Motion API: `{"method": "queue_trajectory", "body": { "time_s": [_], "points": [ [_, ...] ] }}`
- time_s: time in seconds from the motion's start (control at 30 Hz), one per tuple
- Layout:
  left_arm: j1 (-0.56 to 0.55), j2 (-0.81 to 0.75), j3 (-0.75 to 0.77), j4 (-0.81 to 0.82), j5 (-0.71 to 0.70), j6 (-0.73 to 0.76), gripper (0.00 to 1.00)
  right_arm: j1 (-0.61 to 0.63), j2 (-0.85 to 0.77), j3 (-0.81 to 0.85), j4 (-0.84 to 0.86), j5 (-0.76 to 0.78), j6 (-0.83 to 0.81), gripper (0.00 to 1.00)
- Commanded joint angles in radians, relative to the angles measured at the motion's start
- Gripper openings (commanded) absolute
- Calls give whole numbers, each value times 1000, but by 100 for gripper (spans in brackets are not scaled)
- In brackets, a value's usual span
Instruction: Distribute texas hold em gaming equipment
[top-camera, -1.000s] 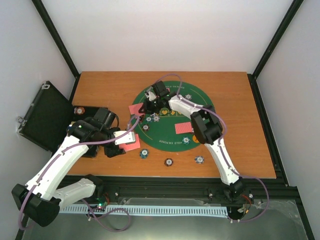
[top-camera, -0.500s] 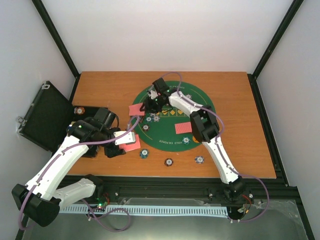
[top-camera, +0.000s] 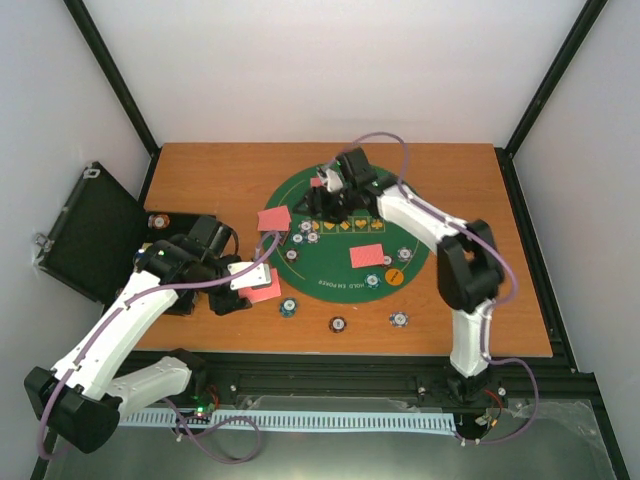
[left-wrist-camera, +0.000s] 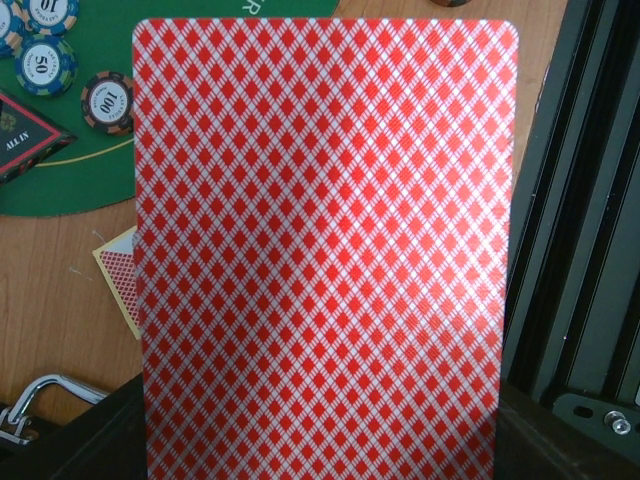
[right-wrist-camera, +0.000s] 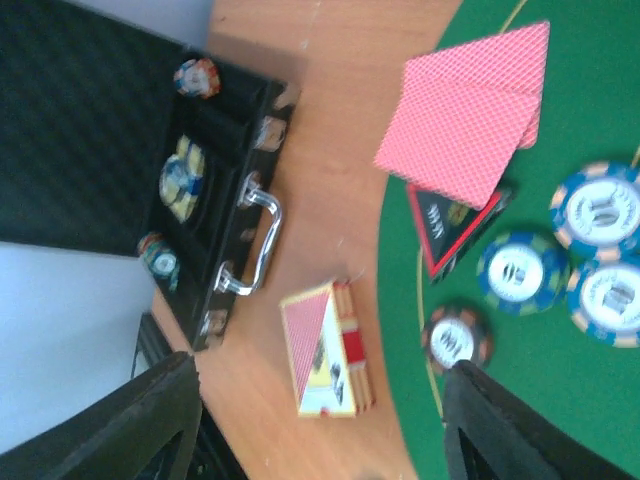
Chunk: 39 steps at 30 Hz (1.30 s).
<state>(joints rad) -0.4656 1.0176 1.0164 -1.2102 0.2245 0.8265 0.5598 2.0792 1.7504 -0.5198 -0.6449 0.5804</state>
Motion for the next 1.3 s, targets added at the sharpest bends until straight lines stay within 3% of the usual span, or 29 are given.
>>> {"method": "queue_trajectory", "body": {
  "time_s": [0.0, 0.2, 0.4, 0.6, 1.0, 1.17, 1.27],
  "points": [
    [1, 4, 12, 26, 7, -14, 11, 8, -261, -378, 302, -64, 133, 70],
    [1, 27, 35, 25, 15, -15, 11, 104, -558, -813, 591, -76, 280, 85],
    [1, 29, 40, 23, 9, -11, 12, 230, -683, -974, 736, 3, 399, 85],
    [2, 30, 43, 18, 4, -9, 12, 304, -627, -942, 811, 7, 438, 77],
    [1, 24, 36, 18, -8, 1, 12, 354, -552, -882, 847, 5, 465, 51],
    [1, 27, 36, 23, -8, 3, 11, 357, -547, -896, 873, 2, 486, 35],
    [0, 30, 37, 23, -10, 4, 11, 362, -544, -895, 879, 2, 492, 32]
  ]
}}
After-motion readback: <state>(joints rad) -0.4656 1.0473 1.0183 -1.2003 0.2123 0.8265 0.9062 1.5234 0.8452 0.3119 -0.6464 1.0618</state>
